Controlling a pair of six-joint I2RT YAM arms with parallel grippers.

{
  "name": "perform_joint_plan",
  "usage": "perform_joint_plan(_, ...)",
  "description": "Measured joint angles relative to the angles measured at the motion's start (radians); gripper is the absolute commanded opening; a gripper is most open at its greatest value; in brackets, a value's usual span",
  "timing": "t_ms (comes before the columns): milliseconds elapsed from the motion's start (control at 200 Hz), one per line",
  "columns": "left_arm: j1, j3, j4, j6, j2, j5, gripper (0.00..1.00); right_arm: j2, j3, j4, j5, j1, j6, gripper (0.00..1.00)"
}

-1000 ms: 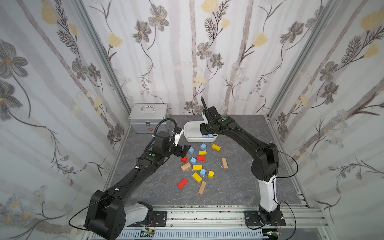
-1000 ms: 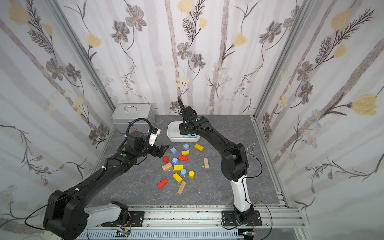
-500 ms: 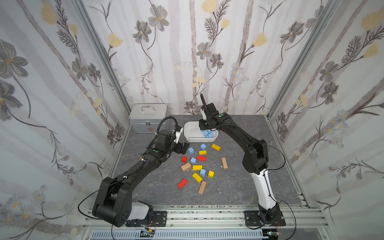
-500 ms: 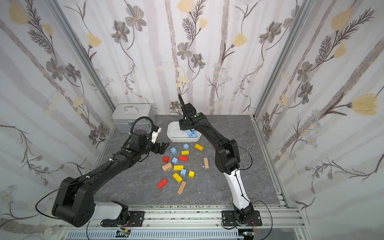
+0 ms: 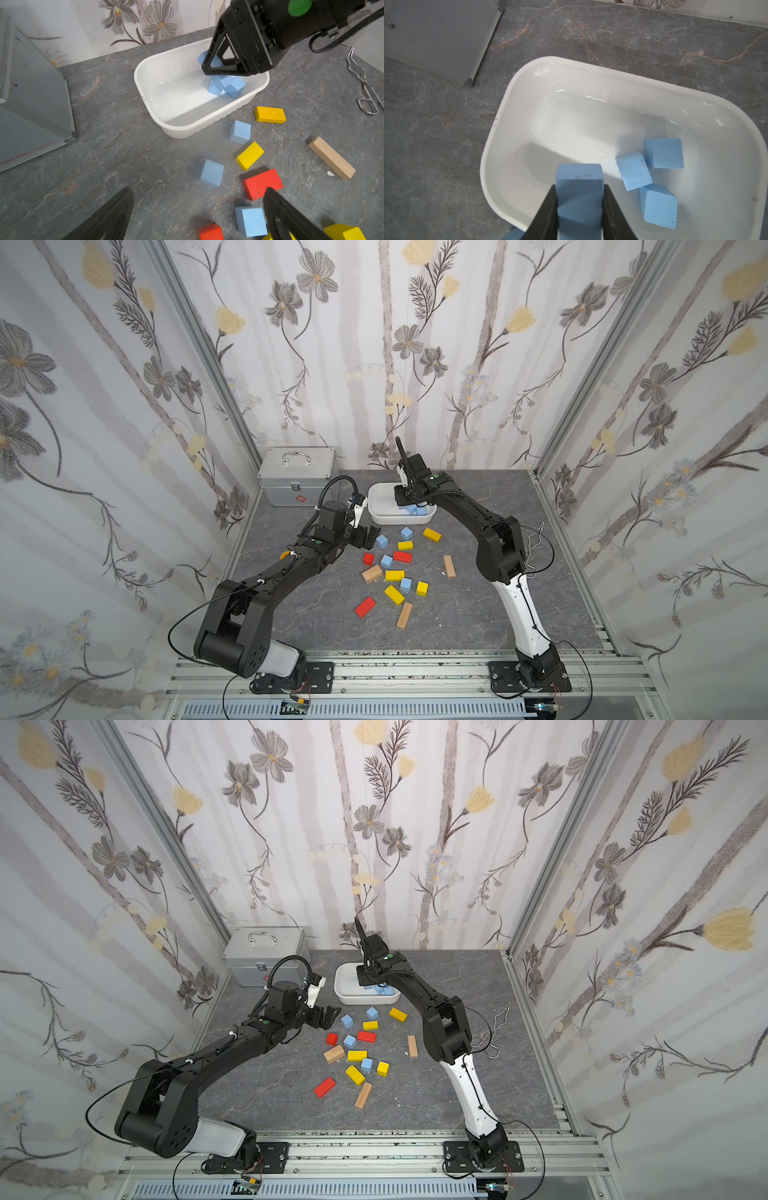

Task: Pick out the blue building blocks
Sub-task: Place the building block in the storage box.

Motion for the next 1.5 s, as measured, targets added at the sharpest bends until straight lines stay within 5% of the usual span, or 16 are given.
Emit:
perform_joint_plan(290, 0.000, 0.005, 0.006, 0.000, 0.053, 0.010, 1.00, 0.068, 0.042, 0.023, 0.000, -0.006, 0.000, 0.00)
perform_joint_plan(814, 0.000, 0.008, 0.025, 0.003, 0.087, 0.019, 1.00, 0.119, 0.050, 0.061, -0.023, -0.017, 0.005, 0.21)
perform_joint_plan(1504, 0.000, 0.008, 0.024, 0.007, 0.087, 0.019, 1.00, 0.140, 0.052, 0.082, -0.080, -0.028, 0.029, 0.31)
